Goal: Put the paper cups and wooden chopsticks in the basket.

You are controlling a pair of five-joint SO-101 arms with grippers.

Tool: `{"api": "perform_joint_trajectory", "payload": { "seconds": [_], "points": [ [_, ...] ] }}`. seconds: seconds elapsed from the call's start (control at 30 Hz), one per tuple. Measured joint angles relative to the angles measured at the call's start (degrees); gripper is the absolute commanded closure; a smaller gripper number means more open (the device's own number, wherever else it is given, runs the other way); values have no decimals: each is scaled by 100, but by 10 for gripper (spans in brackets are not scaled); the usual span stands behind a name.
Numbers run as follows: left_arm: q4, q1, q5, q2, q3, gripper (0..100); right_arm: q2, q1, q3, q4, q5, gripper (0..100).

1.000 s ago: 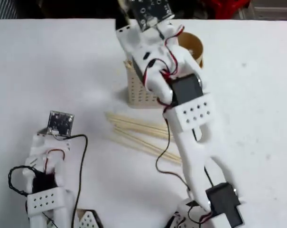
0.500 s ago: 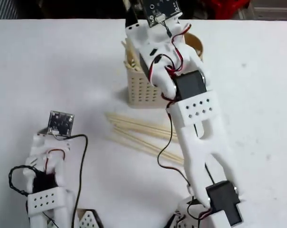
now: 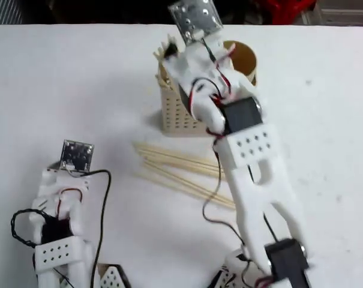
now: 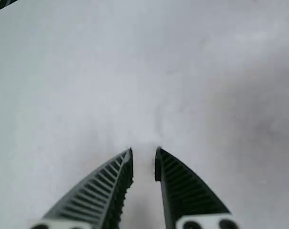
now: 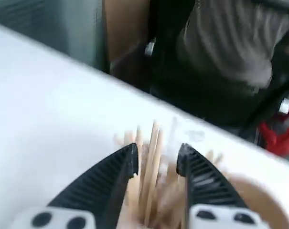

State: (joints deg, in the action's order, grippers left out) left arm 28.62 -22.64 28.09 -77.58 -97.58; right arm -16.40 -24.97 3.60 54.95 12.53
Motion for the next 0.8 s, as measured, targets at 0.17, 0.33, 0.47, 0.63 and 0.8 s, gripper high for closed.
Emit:
{"api": "perform_joint_trajectory", "payload": {
  "seconds": [0.17,0.33,0.47,0.63,0.8],
  "points": [
    [0,0,0,0,0,906,-1011,-9,-431,1503,220,854],
    [0,0,0,0,0,906,-1837,-457,-1345,1820,949,854],
    [0,0,0,0,0,906,-1899,-985,-2418,1829,1407,854],
    [0,0,0,0,0,906,-1257,-1380,-3798,1231,1679,854],
    [0,0,0,0,0,906,-202,-1442,-4651,44,1943,854]
  ]
}}
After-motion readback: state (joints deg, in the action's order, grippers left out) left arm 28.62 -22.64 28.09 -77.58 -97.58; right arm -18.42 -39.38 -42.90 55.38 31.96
